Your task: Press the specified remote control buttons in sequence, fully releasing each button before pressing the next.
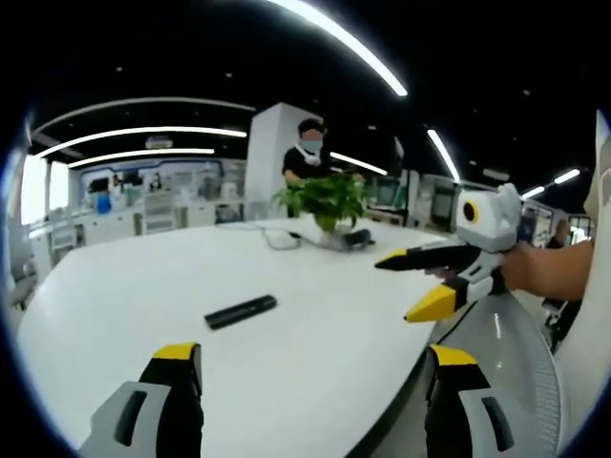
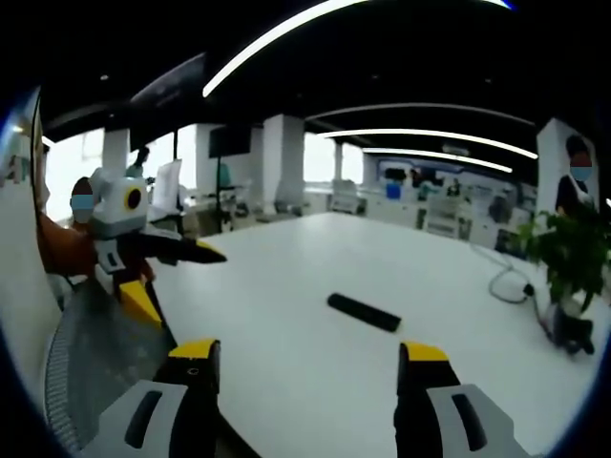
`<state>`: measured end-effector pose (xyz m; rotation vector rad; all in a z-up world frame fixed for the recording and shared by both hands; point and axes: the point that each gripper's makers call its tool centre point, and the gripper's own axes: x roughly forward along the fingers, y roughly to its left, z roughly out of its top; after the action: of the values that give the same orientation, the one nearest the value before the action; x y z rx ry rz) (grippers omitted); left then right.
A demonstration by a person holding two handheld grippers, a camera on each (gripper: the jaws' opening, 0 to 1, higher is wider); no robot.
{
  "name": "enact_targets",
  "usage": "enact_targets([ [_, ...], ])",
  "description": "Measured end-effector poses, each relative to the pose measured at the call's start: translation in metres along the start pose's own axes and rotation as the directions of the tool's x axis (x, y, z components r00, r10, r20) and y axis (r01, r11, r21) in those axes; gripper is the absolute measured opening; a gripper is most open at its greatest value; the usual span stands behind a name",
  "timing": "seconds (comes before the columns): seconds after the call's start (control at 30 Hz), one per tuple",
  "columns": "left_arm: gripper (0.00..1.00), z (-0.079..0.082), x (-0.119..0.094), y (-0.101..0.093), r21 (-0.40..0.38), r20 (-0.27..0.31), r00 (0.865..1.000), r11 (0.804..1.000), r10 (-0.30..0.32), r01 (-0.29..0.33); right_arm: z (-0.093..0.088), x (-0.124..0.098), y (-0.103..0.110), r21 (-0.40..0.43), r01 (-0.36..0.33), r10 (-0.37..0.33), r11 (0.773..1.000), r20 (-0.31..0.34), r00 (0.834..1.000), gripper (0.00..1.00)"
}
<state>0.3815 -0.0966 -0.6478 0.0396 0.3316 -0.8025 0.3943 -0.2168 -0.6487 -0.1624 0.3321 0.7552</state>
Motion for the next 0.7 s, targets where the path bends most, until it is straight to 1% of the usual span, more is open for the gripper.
enact_targets([
  [0.7,1.0,0.0001,0.0016,-0.0049,-0.017,-0.001,1.0,1.0,-0.025,0.025,-0.0019,0.0009,-0.002,0.002,0.012,-0.012,1.0,-0.012,1.0,0.74],
])
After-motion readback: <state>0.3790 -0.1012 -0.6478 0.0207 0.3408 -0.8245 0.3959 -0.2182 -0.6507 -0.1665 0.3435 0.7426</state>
